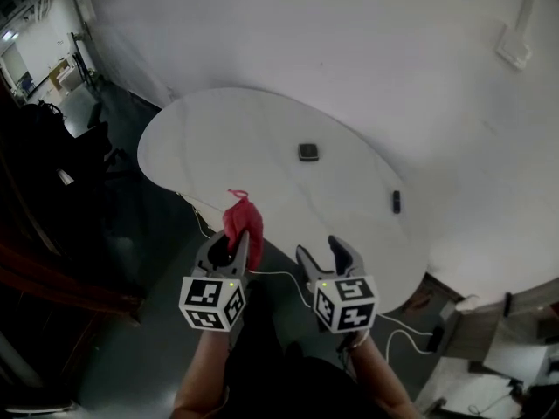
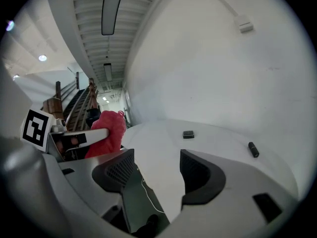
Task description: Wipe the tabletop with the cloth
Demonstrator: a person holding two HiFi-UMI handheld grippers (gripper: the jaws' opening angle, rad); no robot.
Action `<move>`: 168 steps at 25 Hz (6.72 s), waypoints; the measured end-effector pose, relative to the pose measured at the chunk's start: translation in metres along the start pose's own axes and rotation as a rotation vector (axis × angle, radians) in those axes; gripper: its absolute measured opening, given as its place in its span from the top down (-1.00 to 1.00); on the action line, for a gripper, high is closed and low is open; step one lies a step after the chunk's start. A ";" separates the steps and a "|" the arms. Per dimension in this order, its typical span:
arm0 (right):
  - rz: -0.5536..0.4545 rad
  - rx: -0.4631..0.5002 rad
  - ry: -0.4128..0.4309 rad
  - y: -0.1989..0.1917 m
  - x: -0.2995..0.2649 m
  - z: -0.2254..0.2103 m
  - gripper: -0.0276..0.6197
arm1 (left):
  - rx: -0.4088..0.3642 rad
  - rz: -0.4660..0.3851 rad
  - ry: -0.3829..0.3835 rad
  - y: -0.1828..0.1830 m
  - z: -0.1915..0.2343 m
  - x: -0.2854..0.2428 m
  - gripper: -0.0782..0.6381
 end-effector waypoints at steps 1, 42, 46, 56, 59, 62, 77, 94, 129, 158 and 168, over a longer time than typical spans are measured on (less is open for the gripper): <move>0.004 0.000 -0.008 0.004 -0.012 -0.001 0.09 | -0.001 0.004 -0.010 0.003 0.009 -0.011 0.60; 0.313 -0.077 -0.334 0.055 -0.294 -0.121 -0.03 | 0.006 0.252 -0.323 0.034 0.112 -0.326 0.60; 0.343 -0.060 -0.304 0.050 -0.306 -0.129 -0.05 | 0.010 0.275 -0.320 0.027 0.113 -0.341 0.60; 0.427 -0.016 -0.254 0.044 -0.330 -0.138 -0.05 | 0.026 0.292 -0.294 0.021 0.121 -0.357 0.60; 0.437 -0.029 -0.232 0.044 -0.330 -0.141 -0.05 | 0.029 0.293 -0.290 0.020 0.121 -0.357 0.60; 0.438 -0.030 -0.231 0.043 -0.331 -0.143 -0.05 | 0.028 0.292 -0.290 0.020 0.122 -0.358 0.60; 0.192 -0.097 -0.376 0.088 -0.262 -0.147 -0.04 | -0.061 0.249 -0.397 0.059 0.095 -0.376 0.60; 0.022 -0.157 -0.584 0.116 -0.196 -0.195 -0.04 | -0.167 0.378 -0.670 0.045 -0.043 -0.475 0.60; 0.094 -0.119 -0.373 0.130 -0.295 -0.183 -0.04 | -0.112 0.552 -0.126 0.071 0.174 -0.569 0.60; 0.071 -0.128 -0.374 0.138 -0.280 -0.155 -0.04 | -0.228 0.708 -0.389 0.010 0.083 -0.510 0.60; 0.095 -0.059 -0.224 0.154 -0.338 -0.107 -0.04 | -0.092 0.637 -0.109 0.039 0.240 -0.489 0.60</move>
Point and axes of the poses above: the fingertips, and each gripper's own axes: x backward along the fingers, z to its left, y out of its top, the point moved 7 cm from there along x, backward along the fingers, and after that the axes turned 5 degrees about x, right-handed, at the moved point
